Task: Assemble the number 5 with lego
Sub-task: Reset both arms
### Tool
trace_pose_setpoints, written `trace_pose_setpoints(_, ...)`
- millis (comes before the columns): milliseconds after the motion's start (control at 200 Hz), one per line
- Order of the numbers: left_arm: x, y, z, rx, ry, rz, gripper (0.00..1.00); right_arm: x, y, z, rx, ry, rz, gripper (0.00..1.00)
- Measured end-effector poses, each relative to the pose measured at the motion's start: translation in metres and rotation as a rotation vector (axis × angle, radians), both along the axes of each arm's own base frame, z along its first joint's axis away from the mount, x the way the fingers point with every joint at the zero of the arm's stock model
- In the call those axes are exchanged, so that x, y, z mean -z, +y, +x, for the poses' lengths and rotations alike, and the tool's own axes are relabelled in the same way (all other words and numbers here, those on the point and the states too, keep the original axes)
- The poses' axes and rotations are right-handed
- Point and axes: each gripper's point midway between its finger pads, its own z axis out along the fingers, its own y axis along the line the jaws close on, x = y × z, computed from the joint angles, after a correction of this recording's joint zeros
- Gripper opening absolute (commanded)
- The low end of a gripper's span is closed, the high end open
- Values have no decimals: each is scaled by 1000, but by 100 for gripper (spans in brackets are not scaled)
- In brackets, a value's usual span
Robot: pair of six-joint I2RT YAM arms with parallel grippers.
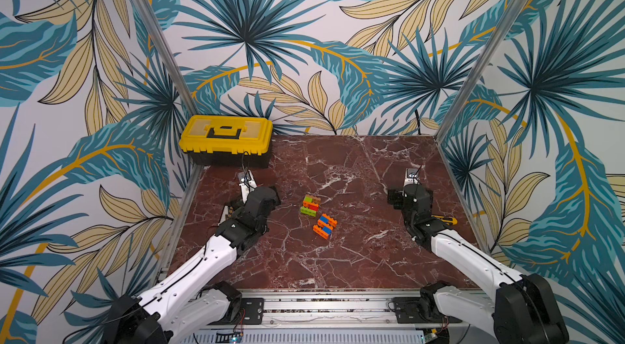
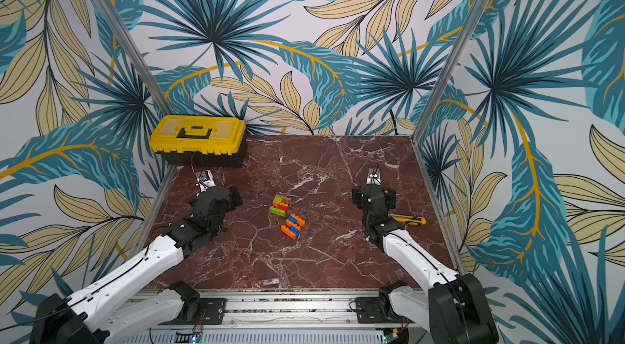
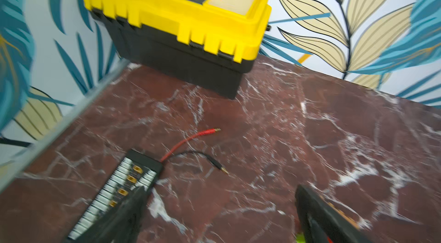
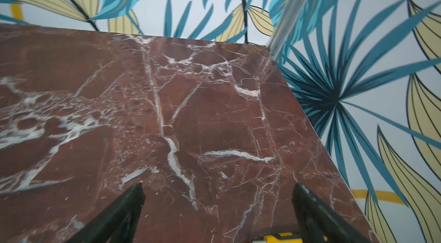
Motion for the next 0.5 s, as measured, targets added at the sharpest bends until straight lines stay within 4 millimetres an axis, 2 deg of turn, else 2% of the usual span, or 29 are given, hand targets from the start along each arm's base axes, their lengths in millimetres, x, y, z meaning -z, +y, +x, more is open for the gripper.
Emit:
trace_pose_setpoints(75, 0, 16, 8, -36, 8, 88, 100, 9, -10, 6, 39, -12, 15, 99)
trace_pose_setpoints(150, -2, 34, 16, -73, 1, 152, 100, 26, -17, 9, 60, -3, 18, 99)
trace_pose_setpoints(260, 2, 62, 24, -123, -38, 213, 100, 49, -18, 17, 51, 28, 27, 99)
trace_pose_setpoints(375, 38, 87, 27, -149, -16, 251, 100, 57, -12, 32, 4, 42, 17, 99)
trace_pose_setpoints(436, 57, 92, 29, -140, 8, 267, 100, 56, -7, 39, -33, 23, 20, 99)
trace_pose_setpoints(501, 68, 91, 32, -116, 0, 271, 100, 53, -5, 42, -60, -12, 28, 99)
